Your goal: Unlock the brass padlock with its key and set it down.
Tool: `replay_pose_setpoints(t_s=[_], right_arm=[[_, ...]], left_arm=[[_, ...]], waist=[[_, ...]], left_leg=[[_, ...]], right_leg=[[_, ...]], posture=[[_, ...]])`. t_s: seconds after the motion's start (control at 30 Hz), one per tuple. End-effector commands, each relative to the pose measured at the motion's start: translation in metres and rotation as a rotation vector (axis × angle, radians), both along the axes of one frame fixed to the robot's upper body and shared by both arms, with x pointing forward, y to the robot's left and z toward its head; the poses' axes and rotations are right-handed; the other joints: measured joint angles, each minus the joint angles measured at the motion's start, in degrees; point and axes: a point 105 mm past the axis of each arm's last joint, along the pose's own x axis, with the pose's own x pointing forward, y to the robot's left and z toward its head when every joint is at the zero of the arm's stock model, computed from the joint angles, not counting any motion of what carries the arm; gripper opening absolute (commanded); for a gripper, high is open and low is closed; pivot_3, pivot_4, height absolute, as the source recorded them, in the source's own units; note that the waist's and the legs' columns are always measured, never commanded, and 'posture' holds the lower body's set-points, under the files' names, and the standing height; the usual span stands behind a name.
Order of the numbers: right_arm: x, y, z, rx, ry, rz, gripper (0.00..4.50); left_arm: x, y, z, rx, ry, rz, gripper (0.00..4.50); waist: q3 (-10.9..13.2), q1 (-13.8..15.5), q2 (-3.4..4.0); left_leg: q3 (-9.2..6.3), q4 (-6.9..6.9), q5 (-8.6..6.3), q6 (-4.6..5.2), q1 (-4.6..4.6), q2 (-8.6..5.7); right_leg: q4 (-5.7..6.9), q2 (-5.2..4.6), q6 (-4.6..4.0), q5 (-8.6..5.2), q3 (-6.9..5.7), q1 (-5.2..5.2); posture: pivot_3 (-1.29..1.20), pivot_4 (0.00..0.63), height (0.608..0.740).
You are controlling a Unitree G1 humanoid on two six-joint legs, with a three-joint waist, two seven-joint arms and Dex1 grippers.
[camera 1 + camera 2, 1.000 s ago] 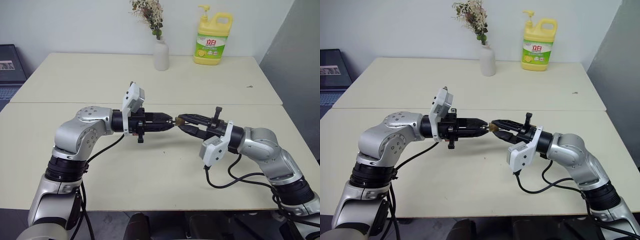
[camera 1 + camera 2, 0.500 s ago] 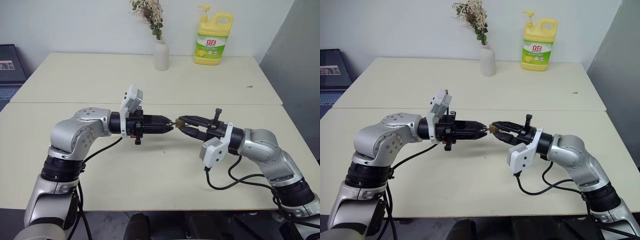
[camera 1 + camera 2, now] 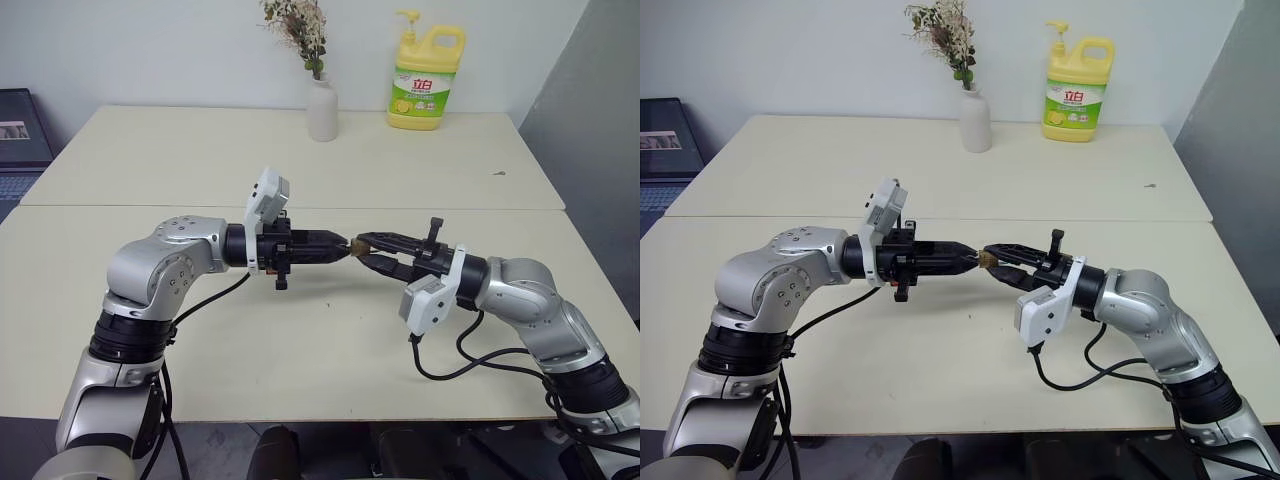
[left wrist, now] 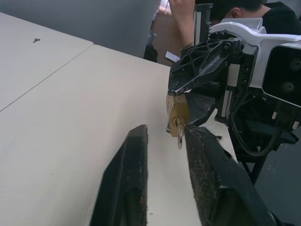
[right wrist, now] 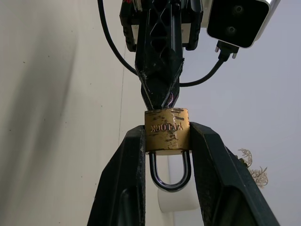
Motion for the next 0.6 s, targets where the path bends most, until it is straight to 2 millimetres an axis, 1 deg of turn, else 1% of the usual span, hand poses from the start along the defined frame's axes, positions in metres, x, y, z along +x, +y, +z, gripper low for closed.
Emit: replay_pose_setpoints(t_s=[0.03,0.33,0.5,0.6], right_arm=[[-0.0058,0.0023,0.0086,0.026,-0.018,0.025,0.94],[-0.0058,0.0025,0.0079,0.024,-0.011,0.024,0.94],[-0.0057,0.0030,0.0087,0.043,0.009,0.022,0.94],[-0.0054,0.0036,0.0092,0.051,0.016,0.021,0.94]], left_arm=[[-0.0019,-0.0004,0.0155,-0.029,-0.052,-0.011,0.01],[-0.0035,-0.0024,0.0125,-0.001,-0.105,-0.028,0.00],[-0.0089,-0.0018,0.0092,0.052,-0.225,-0.061,0.00],[-0.0099,-0.0026,0.0127,0.052,-0.298,-0.068,0.00]], waist=[[0.0,0.0,0.00],[0.0,0.0,0.00],[0.0,0.0,0.00],[0.0,0.0,0.00]], left_leg=[[0.00,0.00,0.00,0.00,0.00,0.00],[0.00,0.00,0.00,0.00,0.00,0.00],[0.01,0.00,0.00,0.00,0.00,0.00],[0.01,0.00,0.00,0.00,0.00,0.00]], right_leg=[[0.00,0.00,0.00,0.00,0.00,0.00],[0.00,0.00,0.00,0.00,0.00,0.00],[-0.01,0.00,0.00,0.00,0.01,0.00],[-0.01,0.00,0.00,0.00,0.01,0.00]], posture=[[0.00,0.150,0.740],[0.00,0.150,0.740],[0.00,0.150,0.740],[0.00,0.150,0.740]])
